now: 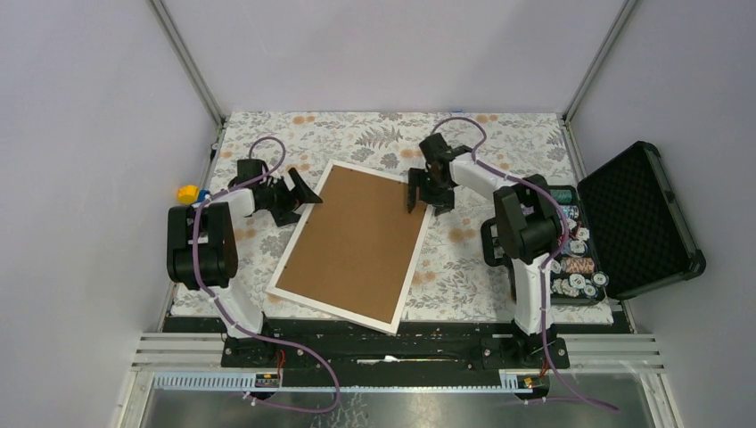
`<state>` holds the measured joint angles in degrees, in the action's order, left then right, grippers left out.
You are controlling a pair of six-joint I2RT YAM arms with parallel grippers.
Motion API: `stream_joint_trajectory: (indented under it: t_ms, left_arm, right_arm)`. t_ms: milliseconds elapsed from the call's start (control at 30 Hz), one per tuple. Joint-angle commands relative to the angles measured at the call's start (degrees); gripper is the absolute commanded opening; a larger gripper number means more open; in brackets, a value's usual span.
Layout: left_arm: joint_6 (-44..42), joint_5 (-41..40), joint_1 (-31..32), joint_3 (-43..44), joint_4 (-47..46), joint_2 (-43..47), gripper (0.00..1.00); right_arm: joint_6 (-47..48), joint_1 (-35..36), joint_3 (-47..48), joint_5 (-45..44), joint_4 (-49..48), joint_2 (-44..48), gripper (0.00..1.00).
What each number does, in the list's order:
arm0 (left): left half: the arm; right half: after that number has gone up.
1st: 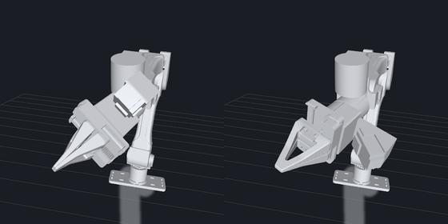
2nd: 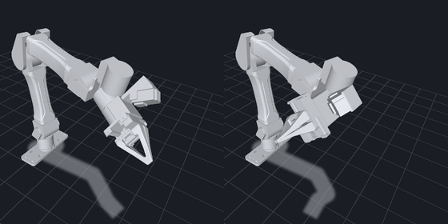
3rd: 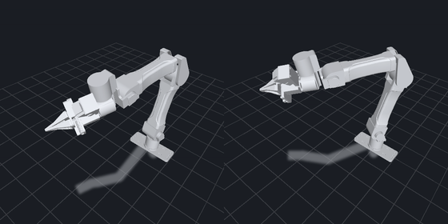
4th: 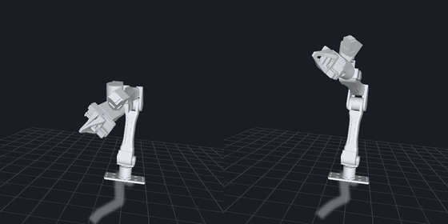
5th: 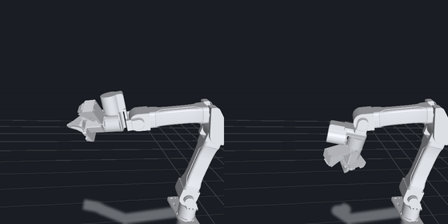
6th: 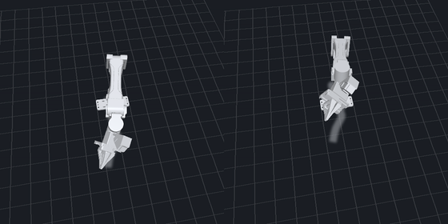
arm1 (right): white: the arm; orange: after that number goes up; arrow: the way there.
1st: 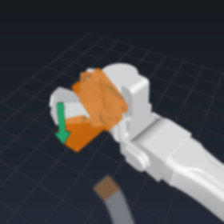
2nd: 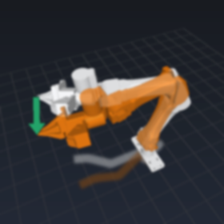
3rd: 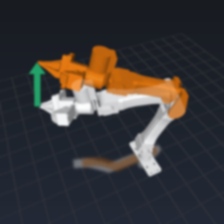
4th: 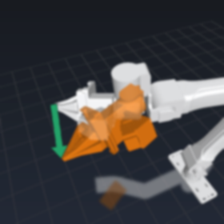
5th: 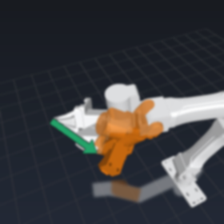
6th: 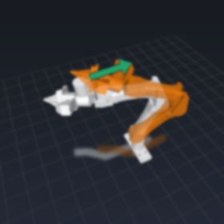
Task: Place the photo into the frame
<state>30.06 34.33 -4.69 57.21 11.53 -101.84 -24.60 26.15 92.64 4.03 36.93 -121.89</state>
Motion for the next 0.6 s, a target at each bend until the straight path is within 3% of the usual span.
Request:
stream_joint_trajectory:
  t_ms: [0,167,300,567]
  left_arm:
    - [1.17,3.87,-1.75,-3.09,2.17,5.86,0.99]
    - [4.62,-2.16,-2.41,-4.75,2.79,11.94,0.99]
    - [5.44,-4.92,-2.5,-5.16,4.68,11.9,0.99]
    - [3.31,-5.43,-2.67,-8.76,5.47,9.26,0.99]
  right_arm:
    - [0.61,-3.27,-7.16,13.05,-6.63,11.72,0.88]
    - [-1.22,-3.83,-21.11,18.08,-14.45,20.96,0.93]
    - [-4.33,-3.84,-29.88,21.73,-21.43,20.39,0.94]
    - [-7.18,-2.77,-31.8,25.49,-27.16,17.78,0.96]
